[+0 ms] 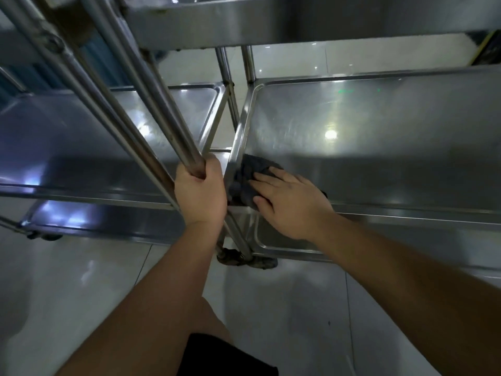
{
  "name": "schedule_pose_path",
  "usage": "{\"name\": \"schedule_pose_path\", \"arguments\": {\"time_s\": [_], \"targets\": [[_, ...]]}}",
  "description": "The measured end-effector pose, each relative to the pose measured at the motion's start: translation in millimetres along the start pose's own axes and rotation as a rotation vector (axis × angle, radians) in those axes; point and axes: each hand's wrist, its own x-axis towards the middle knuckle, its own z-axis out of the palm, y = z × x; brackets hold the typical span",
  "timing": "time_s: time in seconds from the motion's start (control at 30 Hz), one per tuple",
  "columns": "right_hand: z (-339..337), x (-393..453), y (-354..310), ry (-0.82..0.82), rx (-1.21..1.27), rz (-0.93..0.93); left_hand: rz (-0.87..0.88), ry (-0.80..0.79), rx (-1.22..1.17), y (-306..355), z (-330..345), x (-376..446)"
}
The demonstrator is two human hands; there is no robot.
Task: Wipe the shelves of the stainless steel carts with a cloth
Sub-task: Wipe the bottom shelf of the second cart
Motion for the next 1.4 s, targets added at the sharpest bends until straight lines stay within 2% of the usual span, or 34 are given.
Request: {"name": "schedule_pose_path", "arguments": {"time_s": [0.1, 0.2, 0.3, 0.43, 0.67, 1.03, 1.23, 1.4], "targets": [[-5.8, -19.5, 24.3, -0.009, -0.012, 0.054, 0.131, -0.007, 0.212, -5.0, -12.6, -26.0], [-11.2, -39.5, 48.6, 0.000, -0.012, 0.117, 0.333, 0.026, 0.212, -14.1, -15.2, -72.1], [-18.3, -60.1, 69.0, 0.020, -0.024, 0.155, 0.452, -0.101, 0.370, -13.1, 2.1, -104.1], [-25.7, -83.6, 97.0, 0.037, -0.040, 0.197, 0.477, -0.384, 0.485, 2.2, 42.0, -113.8], [-42.3, -134.2, 151.3, 0.097, -0.077, 0.267, 0.561, -0.669, 0.687, 9.6, 110.8, -136.0], [-72.1, -222.6, 258.6, 0.085, -0.189, 0.414, 0.679, -0.783, 0.794, 26.6, 180.4, -203.7], [-88.0, -259.9, 308.0, 0.104, -0.136, 0.478, 0.718, -0.853, 0.860, 32.1, 207.0, -233.5], [-95.5, -279.1, 339.4, 0.106, -0.084, 0.540, 0.819, -0.916, 0.948, 35.5, 223.7, -254.4]]}}
